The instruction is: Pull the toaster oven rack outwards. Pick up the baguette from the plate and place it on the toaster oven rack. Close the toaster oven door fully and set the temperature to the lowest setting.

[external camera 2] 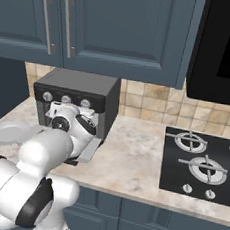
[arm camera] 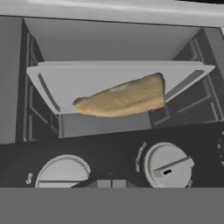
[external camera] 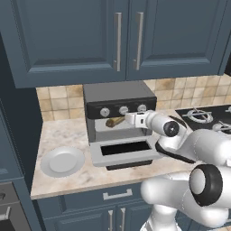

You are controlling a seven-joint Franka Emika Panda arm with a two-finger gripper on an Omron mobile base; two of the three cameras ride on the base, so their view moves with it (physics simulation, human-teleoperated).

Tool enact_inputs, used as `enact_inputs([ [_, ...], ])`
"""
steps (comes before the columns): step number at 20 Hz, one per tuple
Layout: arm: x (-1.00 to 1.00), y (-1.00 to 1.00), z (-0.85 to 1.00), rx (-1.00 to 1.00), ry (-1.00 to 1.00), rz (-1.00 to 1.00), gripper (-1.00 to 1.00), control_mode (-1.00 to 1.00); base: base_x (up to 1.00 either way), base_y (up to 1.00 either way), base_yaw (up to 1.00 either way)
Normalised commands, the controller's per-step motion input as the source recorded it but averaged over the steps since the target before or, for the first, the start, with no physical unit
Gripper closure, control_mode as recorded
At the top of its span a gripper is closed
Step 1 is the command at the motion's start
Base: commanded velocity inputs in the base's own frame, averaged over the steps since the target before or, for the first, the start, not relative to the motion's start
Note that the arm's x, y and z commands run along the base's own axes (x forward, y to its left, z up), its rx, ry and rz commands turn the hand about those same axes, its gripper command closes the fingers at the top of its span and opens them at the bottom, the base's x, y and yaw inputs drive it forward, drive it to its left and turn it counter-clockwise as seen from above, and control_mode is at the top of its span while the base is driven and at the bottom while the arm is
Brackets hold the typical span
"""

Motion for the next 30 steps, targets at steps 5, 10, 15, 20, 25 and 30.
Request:
enact_inputs([
  [5,-0.26,-0.14,0.99,0.00,0.04,0.02,1.00,-1.00,0.00,0.00,0.00],
  [10,-0.29,-0.22,0.90,0.00,0.14,0.03,1.00,-1.00,0.00,0.00,0.00],
  [15,-0.28,-0.26,0.90,0.00,0.23,0.02,1.00,-1.00,0.00,0.00,0.00],
  [20,-0.23,-0.25,0.90,0.00,0.24,0.01,1.00,-1.00,0.00,0.00,0.00],
  [25,-0.11,-0.18,0.82,0.07,0.12,0.02,1.00,-1.00,0.00,0.00,0.00],
  [30,0.00,-0.02,0.24,0.22,-0.24,0.00,1.00,-1.00,0.00,0.00,0.00],
])
